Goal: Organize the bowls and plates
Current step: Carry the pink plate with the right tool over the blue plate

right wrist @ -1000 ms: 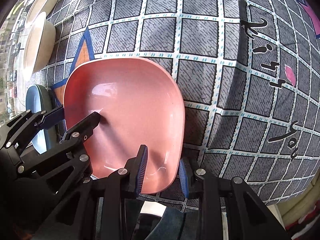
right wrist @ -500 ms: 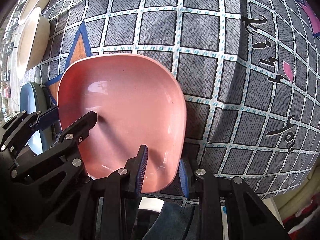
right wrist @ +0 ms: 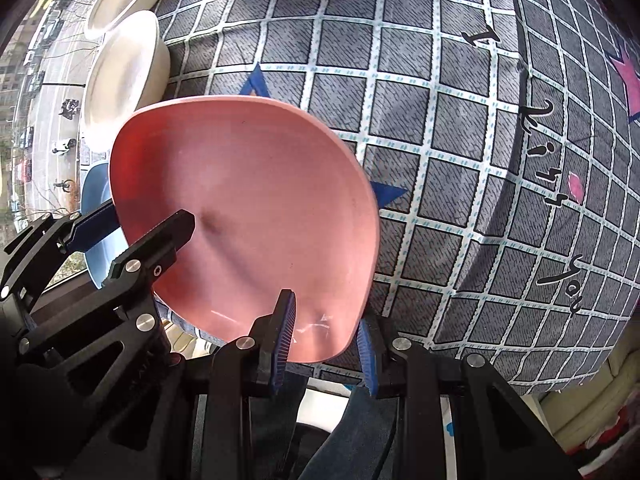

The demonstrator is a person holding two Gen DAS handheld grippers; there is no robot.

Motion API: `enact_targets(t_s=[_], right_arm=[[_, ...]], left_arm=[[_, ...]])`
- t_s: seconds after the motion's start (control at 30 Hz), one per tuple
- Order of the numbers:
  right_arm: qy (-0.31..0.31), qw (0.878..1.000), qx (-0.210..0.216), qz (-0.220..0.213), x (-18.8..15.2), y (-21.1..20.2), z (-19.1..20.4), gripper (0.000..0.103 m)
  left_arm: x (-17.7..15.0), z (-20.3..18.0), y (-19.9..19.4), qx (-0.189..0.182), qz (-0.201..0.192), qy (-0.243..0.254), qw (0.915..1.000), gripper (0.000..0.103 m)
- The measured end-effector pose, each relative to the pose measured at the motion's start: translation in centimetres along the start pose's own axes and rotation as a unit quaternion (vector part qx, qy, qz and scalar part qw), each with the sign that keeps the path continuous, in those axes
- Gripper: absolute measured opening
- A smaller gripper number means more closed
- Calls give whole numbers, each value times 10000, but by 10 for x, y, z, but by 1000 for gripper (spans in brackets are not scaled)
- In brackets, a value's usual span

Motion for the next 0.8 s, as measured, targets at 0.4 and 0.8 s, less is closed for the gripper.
enact_targets(t_s=[0.4,0.8], right_arm=[[-541,9981,287,-15,-3,6,102,32],[-1046,9927,517,287,-16,53,204,32]], left_arm=[[-37,99,-12,364,55,-548,9978,42],[-56,166,4,722,94,-1095,9913,42]])
Point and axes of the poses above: each gripper's, at about its wrist camera, not at the fingertips, and y roughly the way its jaws point, z to its left, x to its top, the point moved 2 cm from there along y, roughly the way its jaws point, and after that the axes turned 12 degrees about -z, right-handed, at the moved point
